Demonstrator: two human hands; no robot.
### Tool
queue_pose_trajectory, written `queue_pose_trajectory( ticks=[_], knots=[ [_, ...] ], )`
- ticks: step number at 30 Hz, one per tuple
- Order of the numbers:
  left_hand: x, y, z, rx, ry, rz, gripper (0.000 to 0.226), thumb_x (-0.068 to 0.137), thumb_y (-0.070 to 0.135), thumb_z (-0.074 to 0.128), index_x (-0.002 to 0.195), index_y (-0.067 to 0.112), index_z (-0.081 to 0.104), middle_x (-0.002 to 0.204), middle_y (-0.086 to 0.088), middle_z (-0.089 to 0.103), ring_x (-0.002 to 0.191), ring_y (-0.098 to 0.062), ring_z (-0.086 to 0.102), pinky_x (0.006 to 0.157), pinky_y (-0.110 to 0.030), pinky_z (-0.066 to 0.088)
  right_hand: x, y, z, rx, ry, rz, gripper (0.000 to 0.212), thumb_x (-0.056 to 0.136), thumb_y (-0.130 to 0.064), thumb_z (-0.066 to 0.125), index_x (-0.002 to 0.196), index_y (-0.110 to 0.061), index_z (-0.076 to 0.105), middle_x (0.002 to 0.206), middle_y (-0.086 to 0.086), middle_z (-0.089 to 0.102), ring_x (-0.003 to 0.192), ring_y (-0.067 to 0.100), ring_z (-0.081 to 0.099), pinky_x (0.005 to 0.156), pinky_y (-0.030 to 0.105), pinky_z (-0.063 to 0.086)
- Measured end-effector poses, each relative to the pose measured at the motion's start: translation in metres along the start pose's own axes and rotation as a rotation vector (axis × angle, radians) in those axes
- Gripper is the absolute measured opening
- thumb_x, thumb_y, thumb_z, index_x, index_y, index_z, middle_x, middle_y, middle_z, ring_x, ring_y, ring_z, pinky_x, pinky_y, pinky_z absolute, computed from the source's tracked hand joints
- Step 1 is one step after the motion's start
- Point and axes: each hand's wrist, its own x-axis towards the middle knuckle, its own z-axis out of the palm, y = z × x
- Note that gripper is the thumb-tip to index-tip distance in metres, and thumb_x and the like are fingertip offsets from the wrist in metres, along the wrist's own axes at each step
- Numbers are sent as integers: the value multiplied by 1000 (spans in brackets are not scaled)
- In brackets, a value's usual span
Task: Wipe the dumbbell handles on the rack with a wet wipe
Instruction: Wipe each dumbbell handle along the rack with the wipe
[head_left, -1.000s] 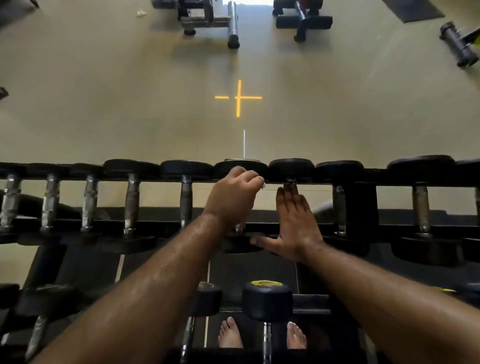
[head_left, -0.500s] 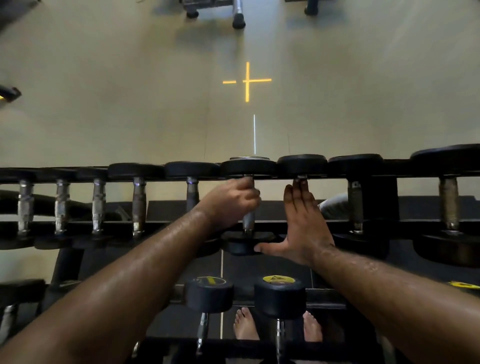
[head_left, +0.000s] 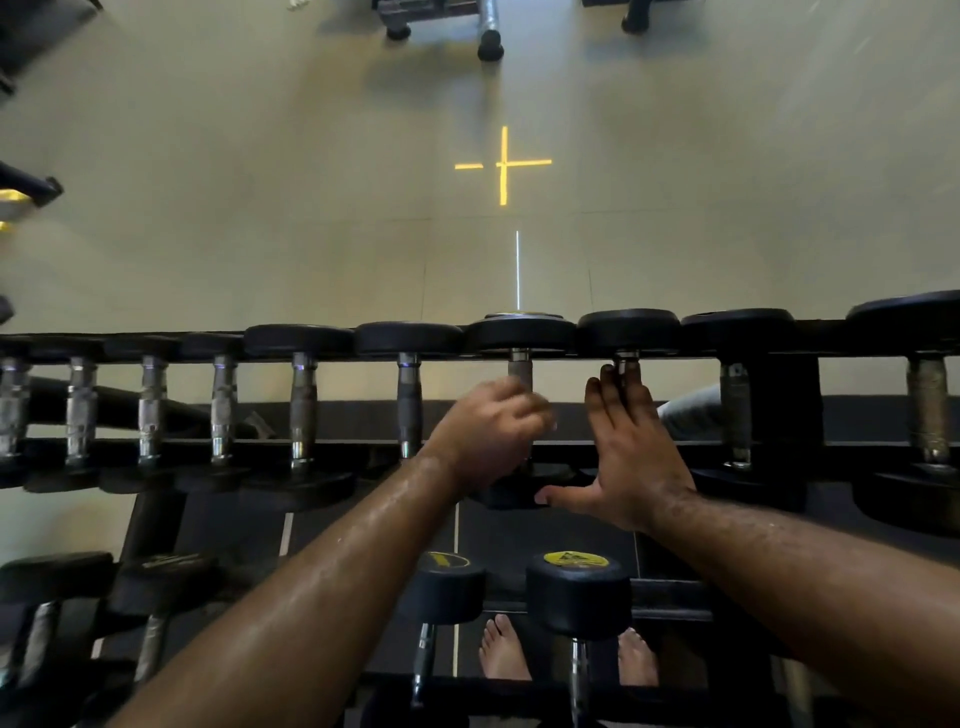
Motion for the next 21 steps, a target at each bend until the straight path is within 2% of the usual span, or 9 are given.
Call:
queue_pose_trajectory(
  ticks=[2, 3, 8, 9, 12, 14, 17, 19, 21],
  knots=[
    [-14, 5, -6, -132, -181, 32, 26, 90, 24, 80, 115, 20, 78, 117, 0, 77, 109, -22, 68, 90, -39, 60, 1, 0, 0, -18, -5, 0, 160, 53, -116, 12, 166, -8, -20, 171, 14, -35, 154, 33, -42, 128, 47, -19],
    [-13, 2, -11, -181, -191, -9, 25, 89, 23, 80, 114, 21, 79, 115, 2, 78, 108, -20, 68, 90, -37, 59, 1, 0, 0, -21, -3, 2, 160, 53, -116, 13, 167, -8, -19, 172, 14, -33, 154, 34, -42, 128, 47, -19],
    [30, 4, -27, -304, -72, -406, 14, 94, 27, 78, 107, 26, 82, 103, 7, 79, 93, -10, 70, 84, -32, 58, 0, 0, 3, -4, 8, 13, 160, 56, -116, 23, 168, -8, -17, 172, 14, -33, 154, 34, -42, 128, 48, -17],
    [39, 9, -26, -278, -153, -432, 14, 95, 28, 76, 107, 27, 82, 101, 7, 79, 91, -11, 70, 83, -34, 59, 0, 0, 3, 0, 11, 16, 161, 56, -116, 23, 168, -8, -16, 171, 14, -33, 154, 34, -42, 128, 48, -16],
    [50, 26, -23, -176, -649, -371, 15, 94, 27, 75, 108, 28, 78, 95, 4, 70, 85, -16, 67, 73, -34, 58, 1, 0, 2, -6, 17, 7, 161, 54, -116, 20, 168, -8, -15, 173, 14, -29, 155, 34, -39, 129, 49, -15],
    [47, 27, -30, -176, -804, -350, 16, 92, 26, 77, 108, 26, 78, 95, 5, 70, 85, -15, 67, 72, -31, 57, 0, 0, 2, -6, 14, 0, 162, 52, -116, 16, 168, -8, -13, 175, 15, -25, 156, 35, -37, 129, 49, -14],
    [44, 12, -45, -280, -770, -488, 15, 91, 24, 79, 106, 27, 81, 97, 10, 73, 87, -9, 67, 76, -26, 58, 0, 0, 1, -18, 28, -2, 159, 57, -115, 26, 169, -7, -11, 176, 15, -21, 157, 36, -36, 129, 48, -15],
    [48, 12, -45, -298, -630, -501, 15, 91, 26, 80, 105, 29, 81, 97, 11, 75, 87, -8, 68, 81, -28, 59, 0, 0, 0, -18, 22, -6, 159, 58, -115, 26, 169, -7, -9, 177, 15, -19, 158, 36, -34, 128, 47, -16],
    [51, 26, -38, -318, -597, -473, 19, 92, 25, 78, 110, 31, 80, 99, 9, 75, 88, -10, 67, 83, -32, 60, -1, 0, 0, -18, 26, -7, 162, 54, -116, 21, 170, -7, -8, 177, 16, -17, 157, 37, -35, 128, 48, -16]
  ],
)
